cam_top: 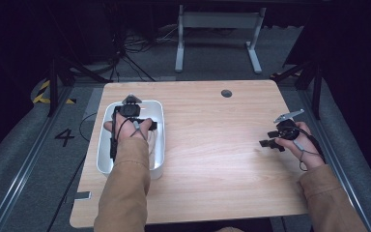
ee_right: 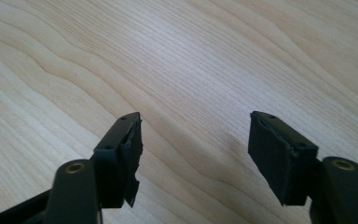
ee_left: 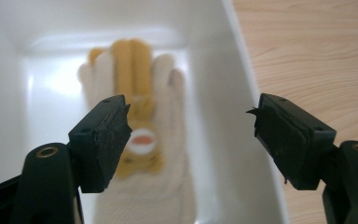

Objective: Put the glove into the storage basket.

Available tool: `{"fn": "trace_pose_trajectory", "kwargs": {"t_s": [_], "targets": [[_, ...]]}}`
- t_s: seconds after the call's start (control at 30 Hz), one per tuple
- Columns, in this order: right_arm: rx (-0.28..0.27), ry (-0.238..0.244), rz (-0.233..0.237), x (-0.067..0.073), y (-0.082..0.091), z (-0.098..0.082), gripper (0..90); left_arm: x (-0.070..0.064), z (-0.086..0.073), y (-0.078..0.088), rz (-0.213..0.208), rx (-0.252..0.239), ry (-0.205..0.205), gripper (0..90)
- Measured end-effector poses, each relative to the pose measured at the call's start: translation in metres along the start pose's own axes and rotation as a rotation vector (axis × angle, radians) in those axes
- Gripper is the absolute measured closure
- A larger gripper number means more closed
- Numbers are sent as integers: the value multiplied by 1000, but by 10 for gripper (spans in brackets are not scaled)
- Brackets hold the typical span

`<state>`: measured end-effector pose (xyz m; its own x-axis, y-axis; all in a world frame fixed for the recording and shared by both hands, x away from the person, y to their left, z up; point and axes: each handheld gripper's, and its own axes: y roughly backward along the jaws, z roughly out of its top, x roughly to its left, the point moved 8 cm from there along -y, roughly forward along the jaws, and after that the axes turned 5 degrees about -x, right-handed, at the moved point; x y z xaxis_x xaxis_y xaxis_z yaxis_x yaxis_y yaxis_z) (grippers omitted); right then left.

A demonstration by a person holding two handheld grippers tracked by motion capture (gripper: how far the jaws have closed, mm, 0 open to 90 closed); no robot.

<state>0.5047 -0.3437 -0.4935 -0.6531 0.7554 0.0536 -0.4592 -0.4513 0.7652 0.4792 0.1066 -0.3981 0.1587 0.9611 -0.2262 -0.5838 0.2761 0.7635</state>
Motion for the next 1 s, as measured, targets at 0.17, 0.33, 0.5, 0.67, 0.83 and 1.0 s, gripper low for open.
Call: {"fn": "trace_pose_trajectory", "kwargs": {"t_s": [0.17,0.33,0.5,0.67,0.83,1.0], "targets": [[-49,5,23,2,4,1,409,-31,3,6,-93,-57,-90,279],[-70,8,45,1,9,-1,450,-58,0,11,-157,-92,-216,288],[-90,31,67,3,11,-2,480,-82,-6,13,-254,-125,-266,291],[-100,43,77,2,13,-1,484,-93,-13,12,-268,-127,-367,288],[-87,46,90,3,15,-1,507,-98,-19,8,-316,-133,-417,286],[-75,28,89,3,19,-1,507,-106,-33,4,-344,-134,-472,287]]}}
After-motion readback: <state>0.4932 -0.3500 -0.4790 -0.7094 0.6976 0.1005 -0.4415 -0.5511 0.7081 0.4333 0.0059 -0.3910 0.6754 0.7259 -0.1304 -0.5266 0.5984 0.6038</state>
